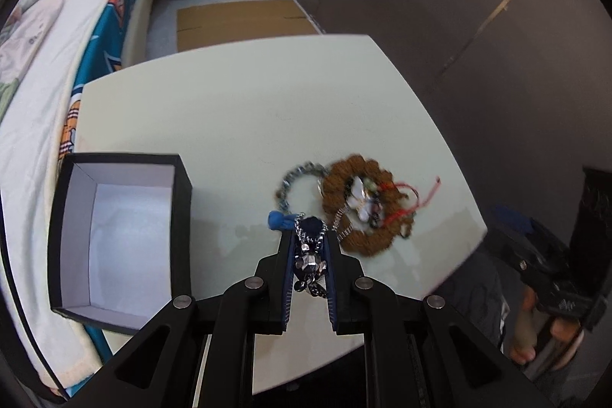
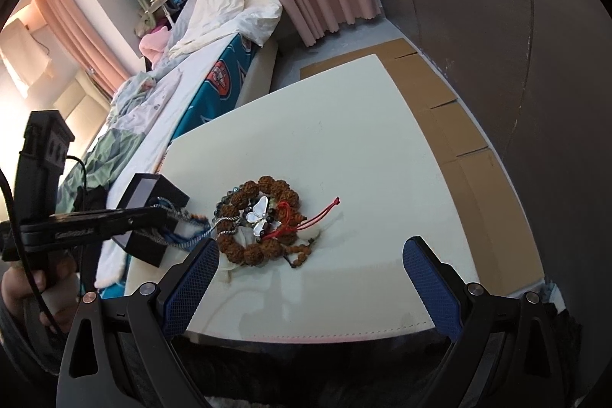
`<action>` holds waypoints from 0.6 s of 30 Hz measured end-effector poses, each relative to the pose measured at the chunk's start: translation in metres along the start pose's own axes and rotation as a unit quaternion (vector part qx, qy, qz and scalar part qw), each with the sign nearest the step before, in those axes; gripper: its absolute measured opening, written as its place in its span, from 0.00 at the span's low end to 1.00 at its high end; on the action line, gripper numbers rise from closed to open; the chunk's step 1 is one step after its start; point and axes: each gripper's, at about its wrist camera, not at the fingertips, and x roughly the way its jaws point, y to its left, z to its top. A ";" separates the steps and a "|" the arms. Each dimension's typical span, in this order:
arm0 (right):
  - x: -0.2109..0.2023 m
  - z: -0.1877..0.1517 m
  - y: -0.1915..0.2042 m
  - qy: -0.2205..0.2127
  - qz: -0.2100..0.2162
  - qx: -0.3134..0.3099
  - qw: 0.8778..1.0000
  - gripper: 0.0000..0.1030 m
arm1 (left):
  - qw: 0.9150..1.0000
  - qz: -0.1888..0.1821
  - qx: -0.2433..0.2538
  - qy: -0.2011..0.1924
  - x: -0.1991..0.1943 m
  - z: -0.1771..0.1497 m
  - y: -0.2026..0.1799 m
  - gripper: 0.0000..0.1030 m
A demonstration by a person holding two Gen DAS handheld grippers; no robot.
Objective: Organize jewelry
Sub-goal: 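Lift the silver chain with the left tool, pulling it free of the pile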
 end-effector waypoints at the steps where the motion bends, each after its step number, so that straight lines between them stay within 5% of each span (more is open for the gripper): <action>1: 0.001 0.000 0.001 0.001 0.001 -0.001 1.000 0.95 | 1.000 -0.002 0.013 0.008 0.003 -0.003 -0.005 0.14; 10: 0.003 -0.009 -0.002 0.007 0.001 0.002 1.000 0.95 | 0.997 0.033 0.034 0.064 0.031 -0.031 -0.008 0.16; 11: 0.002 -0.010 -0.003 0.008 0.000 0.003 1.000 0.95 | 0.996 0.036 0.035 0.067 0.032 -0.033 -0.008 0.20; 15: 0.002 -0.013 -0.007 0.008 0.000 0.008 1.000 0.95 | 0.995 0.059 0.054 0.053 0.025 -0.046 -0.013 0.75; 18: 0.003 -0.015 -0.005 0.010 0.001 0.005 1.000 0.95 | 0.995 0.060 0.061 0.050 0.021 -0.054 -0.014 0.75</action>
